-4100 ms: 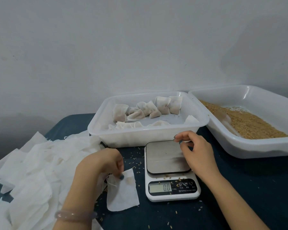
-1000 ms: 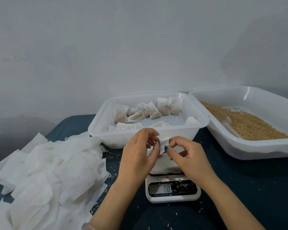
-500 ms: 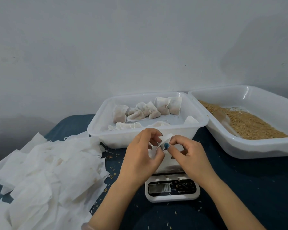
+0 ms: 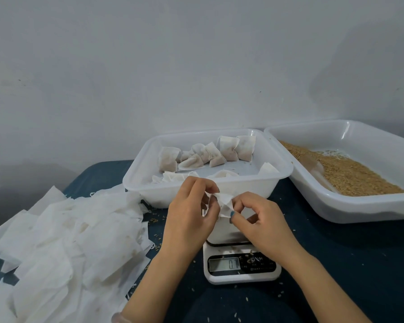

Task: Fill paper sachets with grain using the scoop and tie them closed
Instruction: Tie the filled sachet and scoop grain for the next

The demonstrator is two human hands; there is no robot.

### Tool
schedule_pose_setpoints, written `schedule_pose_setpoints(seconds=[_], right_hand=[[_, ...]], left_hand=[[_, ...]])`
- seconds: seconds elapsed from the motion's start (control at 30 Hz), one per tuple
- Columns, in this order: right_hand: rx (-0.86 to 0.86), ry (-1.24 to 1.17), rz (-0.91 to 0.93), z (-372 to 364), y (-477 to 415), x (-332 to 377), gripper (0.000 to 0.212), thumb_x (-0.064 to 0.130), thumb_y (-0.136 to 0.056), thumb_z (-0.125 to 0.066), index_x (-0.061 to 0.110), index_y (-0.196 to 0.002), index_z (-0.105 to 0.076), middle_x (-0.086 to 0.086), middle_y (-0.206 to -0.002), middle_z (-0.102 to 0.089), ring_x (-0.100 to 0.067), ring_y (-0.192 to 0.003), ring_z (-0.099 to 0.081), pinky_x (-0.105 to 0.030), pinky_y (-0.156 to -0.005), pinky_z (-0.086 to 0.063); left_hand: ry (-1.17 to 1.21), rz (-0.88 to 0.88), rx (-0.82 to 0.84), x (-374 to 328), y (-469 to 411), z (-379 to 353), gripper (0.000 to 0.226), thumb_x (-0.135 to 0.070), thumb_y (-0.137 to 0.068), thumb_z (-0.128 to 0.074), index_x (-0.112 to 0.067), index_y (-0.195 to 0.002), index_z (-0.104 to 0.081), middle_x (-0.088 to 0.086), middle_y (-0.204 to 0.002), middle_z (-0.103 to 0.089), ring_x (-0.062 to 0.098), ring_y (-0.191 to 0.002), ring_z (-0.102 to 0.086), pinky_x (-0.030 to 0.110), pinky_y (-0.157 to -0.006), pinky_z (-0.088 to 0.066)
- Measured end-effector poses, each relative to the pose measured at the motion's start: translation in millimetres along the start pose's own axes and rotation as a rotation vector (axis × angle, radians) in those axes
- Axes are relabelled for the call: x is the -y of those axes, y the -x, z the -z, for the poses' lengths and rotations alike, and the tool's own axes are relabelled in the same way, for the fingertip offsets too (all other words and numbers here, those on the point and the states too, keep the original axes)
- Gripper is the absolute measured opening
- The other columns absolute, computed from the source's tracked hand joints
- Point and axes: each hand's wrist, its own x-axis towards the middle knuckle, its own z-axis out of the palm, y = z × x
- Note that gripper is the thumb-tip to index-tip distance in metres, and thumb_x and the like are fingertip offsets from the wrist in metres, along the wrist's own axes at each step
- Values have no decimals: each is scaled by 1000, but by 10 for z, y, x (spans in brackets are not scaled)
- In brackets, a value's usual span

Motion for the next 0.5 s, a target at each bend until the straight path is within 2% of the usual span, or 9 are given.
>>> schedule_pose_setpoints(seconds=[0.13,0.23,0.33,0.5], right_hand=[[-48,20,14,2,1,-18,16,46,-75,-53,31,-71,-57,21,-95,-65,-5,-91,-63,-19,-60,-52],[-87,-21,20,26,-4,-11,16,46,-75,-53,32,-69,-58,21,-93,-65,-4,-90,-64,-16,-60,-50],[-98,-65,16,47,-10,-7,15,45,-75,-54,32,-69,-59,19,-92,-66,-6,-85,-64,-19,-60,-51],[-86,-56,37,54,-13,-8,12,42,-77,-51,33,-68,-54,14,-85,-62,-9,-78,-59,-15,-57,-45]], left_hand=[[-19,-59,-59,-25,-2,-7,25,7,-75,-70,-13,-84,-59,-8,-92,-50,8,-65,-50,24,-57,-47],[-111,-175,-18,-18,-10,22,24,5,-76,-68,-18,-83,-67,-4,-108,-53,6,-75,-51,30,-54,-49],[-221,-343,92,20,-17,61,28,-5,-79,-60,-23,-94,-74,4,-126,-58,17,-89,-59,32,-65,-50],[-364,-449,157,49,-10,91,24,-34,-88,-57,-19,-100,-71,7,-131,-59,21,-94,-60,32,-72,-43]])
